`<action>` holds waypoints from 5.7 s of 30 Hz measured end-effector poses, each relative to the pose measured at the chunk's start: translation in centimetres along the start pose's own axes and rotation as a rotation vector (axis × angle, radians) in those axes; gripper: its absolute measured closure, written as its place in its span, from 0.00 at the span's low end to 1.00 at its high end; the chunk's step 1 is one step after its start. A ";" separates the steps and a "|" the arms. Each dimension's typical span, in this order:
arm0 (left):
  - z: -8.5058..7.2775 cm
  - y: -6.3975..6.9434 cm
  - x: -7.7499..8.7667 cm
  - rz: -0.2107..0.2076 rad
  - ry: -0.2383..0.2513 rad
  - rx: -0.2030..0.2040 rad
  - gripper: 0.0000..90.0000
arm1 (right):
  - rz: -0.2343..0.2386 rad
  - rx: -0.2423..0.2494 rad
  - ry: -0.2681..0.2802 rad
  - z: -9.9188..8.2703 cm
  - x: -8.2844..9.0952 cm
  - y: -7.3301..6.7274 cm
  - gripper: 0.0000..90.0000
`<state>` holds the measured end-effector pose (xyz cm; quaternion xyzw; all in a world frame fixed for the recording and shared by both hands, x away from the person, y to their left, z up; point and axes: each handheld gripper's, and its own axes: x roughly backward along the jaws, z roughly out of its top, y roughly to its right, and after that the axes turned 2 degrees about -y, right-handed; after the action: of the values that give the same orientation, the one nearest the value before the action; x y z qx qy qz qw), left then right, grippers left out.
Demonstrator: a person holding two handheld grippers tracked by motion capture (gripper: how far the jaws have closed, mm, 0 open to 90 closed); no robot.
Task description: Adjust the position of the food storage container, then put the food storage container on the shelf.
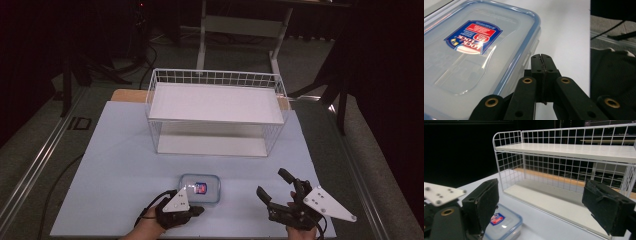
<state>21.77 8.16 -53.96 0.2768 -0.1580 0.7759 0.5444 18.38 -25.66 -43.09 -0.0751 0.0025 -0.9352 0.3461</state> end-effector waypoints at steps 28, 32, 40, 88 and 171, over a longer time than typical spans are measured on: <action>-2.5 -4.8 4.3 0.201 -0.044 0.145 1.00 | 0.026 0.052 -0.027 0.4 -1.2 -1.4 0.16; -2.0 -5.2 3.1 0.186 -0.034 0.159 1.00 | 0.014 0.036 -0.043 -0.1 -1.0 -1.0 0.16; -0.6 -5.8 1.2 0.178 -0.031 0.166 1.00 | -0.007 0.009 -0.053 -0.4 -0.6 -0.4 0.16; 4.7 -7.3 4.6 0.005 0.089 0.460 0.01 | 0.101 -0.232 -0.456 -0.7 -7.4 2.7 0.12; 5.5 -14.3 2.3 0.116 0.197 0.734 0.56 | 0.100 -0.662 -0.479 -2.5 -19.3 5.7 0.51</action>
<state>35.91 11.97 -48.98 0.3680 0.1682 0.8332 0.3769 36.18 -17.65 -48.52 -0.3977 0.2265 -0.8219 0.3390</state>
